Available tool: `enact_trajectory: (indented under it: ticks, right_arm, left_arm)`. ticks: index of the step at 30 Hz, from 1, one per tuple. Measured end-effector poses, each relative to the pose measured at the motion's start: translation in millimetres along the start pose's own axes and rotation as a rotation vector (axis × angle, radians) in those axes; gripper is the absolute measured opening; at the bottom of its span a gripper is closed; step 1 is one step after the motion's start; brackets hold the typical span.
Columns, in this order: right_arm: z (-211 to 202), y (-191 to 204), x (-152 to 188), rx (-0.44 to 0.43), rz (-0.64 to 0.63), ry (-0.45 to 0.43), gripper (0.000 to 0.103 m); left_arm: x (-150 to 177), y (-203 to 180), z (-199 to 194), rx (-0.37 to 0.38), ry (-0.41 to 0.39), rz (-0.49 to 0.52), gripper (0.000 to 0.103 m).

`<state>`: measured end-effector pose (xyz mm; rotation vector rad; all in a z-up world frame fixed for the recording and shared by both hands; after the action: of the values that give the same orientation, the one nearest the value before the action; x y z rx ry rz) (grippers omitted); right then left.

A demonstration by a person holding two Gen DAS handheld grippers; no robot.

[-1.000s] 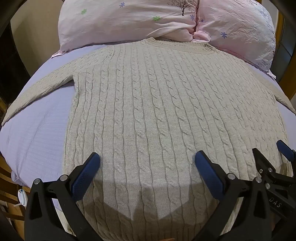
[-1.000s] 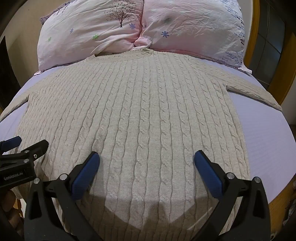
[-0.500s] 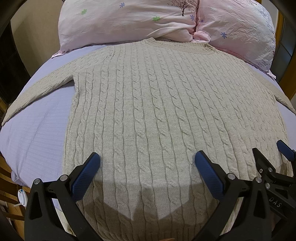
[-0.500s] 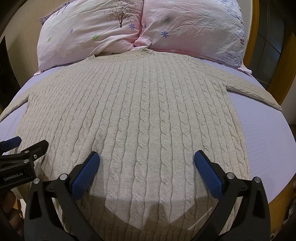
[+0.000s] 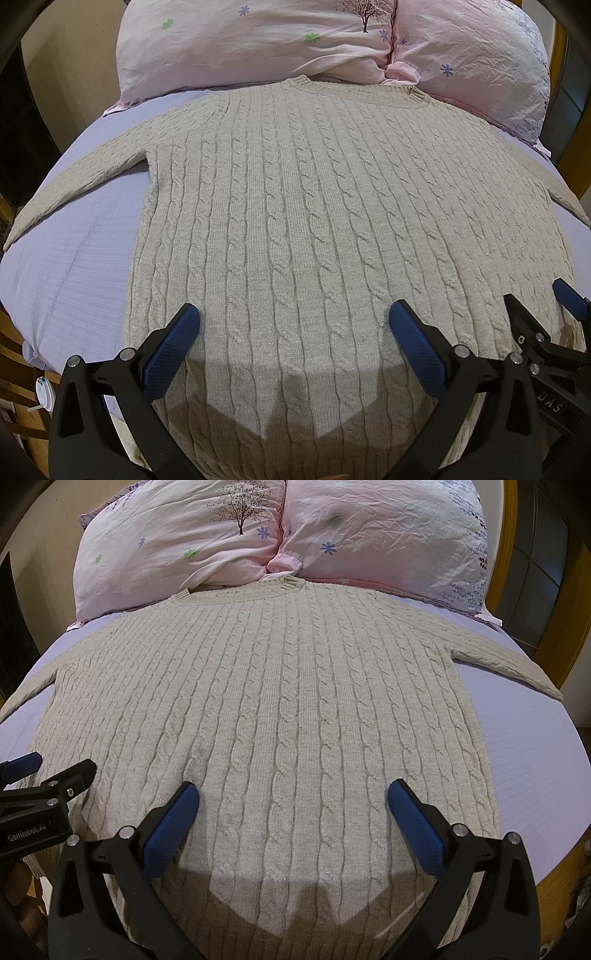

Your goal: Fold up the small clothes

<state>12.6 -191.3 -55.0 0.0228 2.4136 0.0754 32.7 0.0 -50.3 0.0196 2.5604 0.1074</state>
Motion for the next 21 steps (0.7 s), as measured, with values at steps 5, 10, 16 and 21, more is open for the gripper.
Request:
enact_trajectory:
  ticks: [5,10,16,21]
  right_arm:
    - [0.4,0.2,0.1,0.0,0.0,0.0,0.101]
    - [0.7,0.4,0.3,0.0,-0.001,0.003,0.101]
    - [-0.7,2.5,0.1,0.0,-0.002,0.003,0.101]
    - [1.9,1.1,0.2,-0.001,-0.002,0.006,0.101]
  left_arm:
    - [0.0,0.0,0.0,0.0,0.0,0.0,0.102]
    - [0.0,0.0,0.0,0.0,0.0,0.0,0.102]
    - [0.0,0.0,0.0,0.0,0.0,0.0,0.102]
    - [0.0,0.0,0.0,-0.001,0.0,0.0,0.102]
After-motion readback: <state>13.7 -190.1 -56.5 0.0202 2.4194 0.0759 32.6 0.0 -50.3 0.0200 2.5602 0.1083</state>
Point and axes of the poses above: each gripper's, at about its wrist camera, not at the fingertips, and z roughly the way its jaws point, y to its left, x to its underside, the point moved 6 cm from there along z, roughly the way its jaws point, and after that the axes turned 4 degrees about -x, right-handed, at the moved point
